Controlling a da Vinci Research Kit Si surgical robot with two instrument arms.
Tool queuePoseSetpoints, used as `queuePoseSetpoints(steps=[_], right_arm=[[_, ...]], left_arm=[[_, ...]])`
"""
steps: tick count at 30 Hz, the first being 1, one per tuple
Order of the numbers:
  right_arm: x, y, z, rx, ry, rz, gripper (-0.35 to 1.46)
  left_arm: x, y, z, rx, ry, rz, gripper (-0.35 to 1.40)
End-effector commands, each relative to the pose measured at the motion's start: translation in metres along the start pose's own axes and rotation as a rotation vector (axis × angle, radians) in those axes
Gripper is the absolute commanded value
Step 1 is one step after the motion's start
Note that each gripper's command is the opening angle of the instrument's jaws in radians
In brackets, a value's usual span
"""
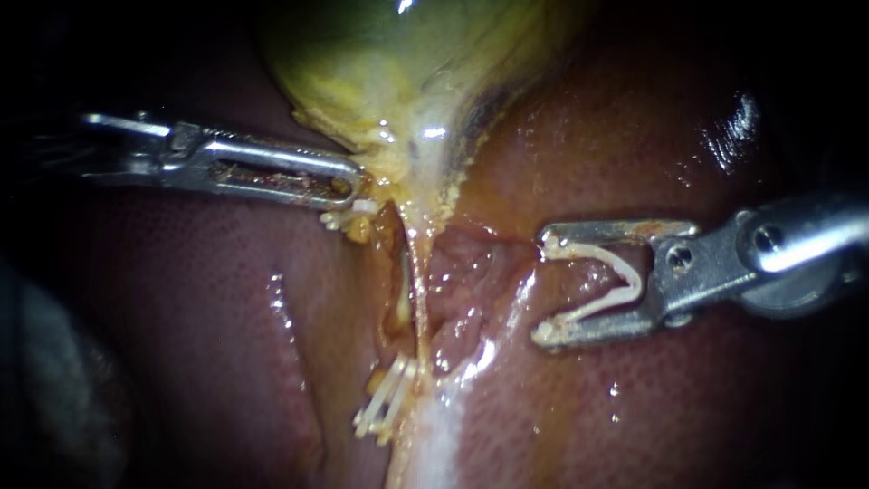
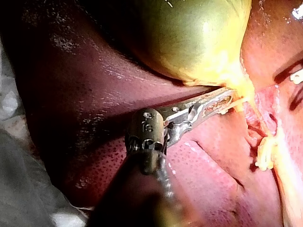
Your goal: Clipping first clip right tube
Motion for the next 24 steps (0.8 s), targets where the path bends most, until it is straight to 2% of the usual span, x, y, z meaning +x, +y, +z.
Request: queuePoseSetpoints(steps=[1,5,9,13,18,22,24], right_arm=[[0.0000,0.0000,0.0000,0.000,0.000,0.000,0.49],[0.0000,0.0000,0.0000,0.000,0.000,0.000,0.49],[0.0000,0.0000,0.0000,0.000,0.000,0.000,0.49],[0.0002,-0.0001,0.0000,0.000,0.003,0.001,0.49],[0.0009,0.0001,0.0010,0.039,0.020,0.007,0.49],[0.0015,0.0005,0.0029,0.113,0.047,0.075,0.46],[0.0016,0.0005,0.0039,0.126,0.056,0.104,0.46]], left_arm=[[0.0002,0.0002,-0.0004,-0.004,-0.001,-0.001,-0.35],[0.0009,0.0010,-0.0027,-0.017,-0.010,-0.007,-0.35],[0.0023,0.0018,-0.0057,-0.001,-0.001,-0.016,-0.35],[0.0034,0.0025,-0.0078,0.005,0.019,-0.026,-0.35],[0.0035,0.0029,-0.0078,0.006,0.023,-0.029,-0.35],[0.0034,0.0031,-0.0076,0.008,0.025,-0.029,-0.35],[0.0034,0.0032,-0.0076,0.008,0.025,-0.029,-0.35]])
